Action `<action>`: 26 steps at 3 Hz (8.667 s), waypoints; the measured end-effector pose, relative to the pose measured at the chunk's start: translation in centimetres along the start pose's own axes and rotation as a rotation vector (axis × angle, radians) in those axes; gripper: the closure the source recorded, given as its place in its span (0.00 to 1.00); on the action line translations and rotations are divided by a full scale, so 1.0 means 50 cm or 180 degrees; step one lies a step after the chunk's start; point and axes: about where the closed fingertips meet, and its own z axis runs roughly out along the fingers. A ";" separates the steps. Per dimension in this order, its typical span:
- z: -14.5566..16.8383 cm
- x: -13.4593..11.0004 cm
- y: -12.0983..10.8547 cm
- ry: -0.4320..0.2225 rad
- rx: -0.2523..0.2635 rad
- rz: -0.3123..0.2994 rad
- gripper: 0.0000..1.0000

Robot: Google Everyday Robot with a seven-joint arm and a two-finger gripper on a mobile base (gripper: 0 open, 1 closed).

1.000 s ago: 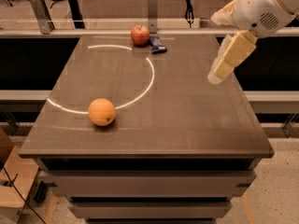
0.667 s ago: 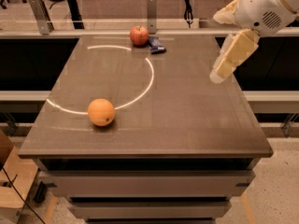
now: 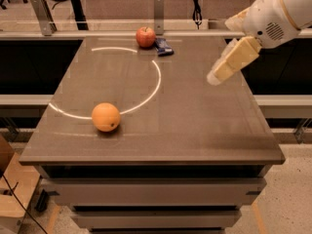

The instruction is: Move apple near orange

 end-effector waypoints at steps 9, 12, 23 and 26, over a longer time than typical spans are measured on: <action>0.459 -0.214 -0.288 -0.1408 0.0440 0.0528 0.00; 0.536 -0.202 -0.344 -0.1615 0.0690 0.0924 0.00; 0.454 -0.321 -0.323 -0.1853 0.0445 0.0425 1.00; 0.411 -0.336 -0.236 -0.1730 0.0162 0.0126 1.00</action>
Offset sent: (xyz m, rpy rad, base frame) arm 0.1666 0.0175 0.0043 0.3347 -0.2334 -0.2173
